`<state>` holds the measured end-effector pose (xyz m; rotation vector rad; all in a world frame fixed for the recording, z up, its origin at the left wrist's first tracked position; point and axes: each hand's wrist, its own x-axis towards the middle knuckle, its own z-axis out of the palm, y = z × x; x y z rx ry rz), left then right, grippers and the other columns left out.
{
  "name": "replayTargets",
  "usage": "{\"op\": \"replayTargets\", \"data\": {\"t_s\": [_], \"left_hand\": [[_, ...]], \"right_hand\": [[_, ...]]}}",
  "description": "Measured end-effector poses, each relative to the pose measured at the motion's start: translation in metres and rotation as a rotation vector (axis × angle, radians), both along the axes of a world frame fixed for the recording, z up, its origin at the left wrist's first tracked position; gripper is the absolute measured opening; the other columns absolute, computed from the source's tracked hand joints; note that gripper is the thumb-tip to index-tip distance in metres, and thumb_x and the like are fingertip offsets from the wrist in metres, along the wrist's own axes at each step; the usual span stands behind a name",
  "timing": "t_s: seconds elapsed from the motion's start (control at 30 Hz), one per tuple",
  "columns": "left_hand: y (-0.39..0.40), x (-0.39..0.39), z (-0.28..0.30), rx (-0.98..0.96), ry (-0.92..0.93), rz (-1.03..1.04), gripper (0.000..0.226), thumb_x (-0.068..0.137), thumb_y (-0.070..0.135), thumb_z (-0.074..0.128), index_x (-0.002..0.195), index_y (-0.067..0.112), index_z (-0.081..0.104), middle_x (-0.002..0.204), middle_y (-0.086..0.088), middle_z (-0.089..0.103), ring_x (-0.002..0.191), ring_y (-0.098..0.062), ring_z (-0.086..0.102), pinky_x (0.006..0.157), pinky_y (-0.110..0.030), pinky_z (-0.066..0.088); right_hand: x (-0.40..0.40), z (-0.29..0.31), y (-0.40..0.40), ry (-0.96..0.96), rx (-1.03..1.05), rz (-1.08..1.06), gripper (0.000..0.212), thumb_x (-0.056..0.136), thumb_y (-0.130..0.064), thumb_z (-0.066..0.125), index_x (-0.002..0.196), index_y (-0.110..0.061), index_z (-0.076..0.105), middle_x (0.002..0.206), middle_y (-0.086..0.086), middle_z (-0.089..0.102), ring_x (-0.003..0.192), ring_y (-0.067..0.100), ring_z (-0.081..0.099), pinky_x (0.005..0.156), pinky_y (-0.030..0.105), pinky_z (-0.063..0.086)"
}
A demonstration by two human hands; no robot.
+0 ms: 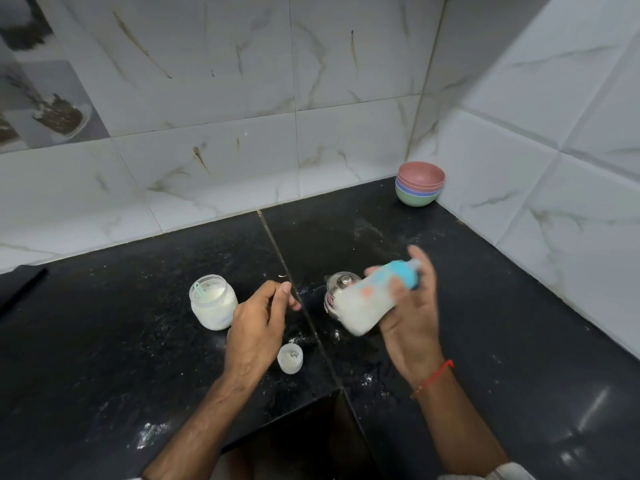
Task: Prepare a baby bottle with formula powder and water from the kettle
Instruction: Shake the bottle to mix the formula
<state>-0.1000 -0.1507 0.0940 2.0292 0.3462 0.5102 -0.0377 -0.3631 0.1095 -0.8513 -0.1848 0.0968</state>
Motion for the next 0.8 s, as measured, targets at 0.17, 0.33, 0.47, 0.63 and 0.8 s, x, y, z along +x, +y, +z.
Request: {"op": "replayTargets", "data": {"t_s": [0.17, 0.33, 0.47, 0.63, 0.8], "left_hand": [[-0.003, -0.003, -0.002, 0.016, -0.028, 0.018, 0.022, 0.105, 0.038, 0.061, 0.085, 0.040, 0.070, 0.085, 0.026, 0.077, 0.061, 0.004, 0.062, 0.063, -0.032, 0.049], [-0.012, -0.006, 0.004, 0.023, -0.054, 0.034, 0.025, 0.097, 0.049, 0.066, 0.078, 0.036, 0.074, 0.078, 0.020, 0.077, 0.070, -0.013, 0.071, 0.069, -0.044, 0.061], [-0.015, -0.015, 0.010, 0.031, -0.092, 0.040, 0.024, 0.085, 0.063, 0.065, 0.077, 0.042, 0.074, 0.073, 0.019, 0.076, 0.063, -0.019, 0.067, 0.060, -0.034, 0.055], [-0.008, -0.026, 0.010, 0.047, -0.120, 0.075, 0.018, 0.082, 0.052, 0.074, 0.081, 0.035, 0.079, 0.086, 0.030, 0.077, 0.080, -0.001, 0.073, 0.068, -0.008, 0.050], [-0.001, -0.021, 0.010, 0.034, -0.139, 0.060, 0.015, 0.080, 0.045, 0.082, 0.078, 0.031, 0.077, 0.085, 0.029, 0.077, 0.075, 0.007, 0.068, 0.067, -0.006, 0.048]], "right_hand": [[0.015, 0.003, -0.019, 0.228, 0.469, -0.142, 0.039, 0.103, -0.041, 0.056, 0.130, -0.013, 0.055, 0.127, 0.009, 0.068, 0.111, 0.020, 0.073, 0.084, 0.040, 0.063], [0.001, 0.002, -0.020, -0.353, -0.366, 0.309, 0.081, 0.082, -0.006, 0.082, 0.145, -0.042, 0.044, 0.113, 0.007, 0.072, 0.101, 0.023, 0.072, 0.087, 0.038, 0.061], [0.000, 0.005, -0.021, -0.205, -0.107, 0.141, 0.071, 0.089, -0.009, 0.077, 0.147, -0.035, 0.045, 0.112, 0.013, 0.074, 0.103, 0.029, 0.072, 0.087, 0.045, 0.061], [0.011, -0.003, -0.024, 0.162, 0.432, -0.167, 0.043, 0.107, -0.036, 0.052, 0.142, -0.011, 0.049, 0.119, 0.006, 0.073, 0.112, 0.021, 0.071, 0.087, 0.040, 0.062], [-0.009, -0.007, -0.006, -0.259, -0.198, 0.237, 0.077, 0.086, -0.007, 0.080, 0.145, -0.041, 0.045, 0.113, 0.014, 0.071, 0.104, 0.028, 0.072, 0.088, 0.043, 0.061]]}}
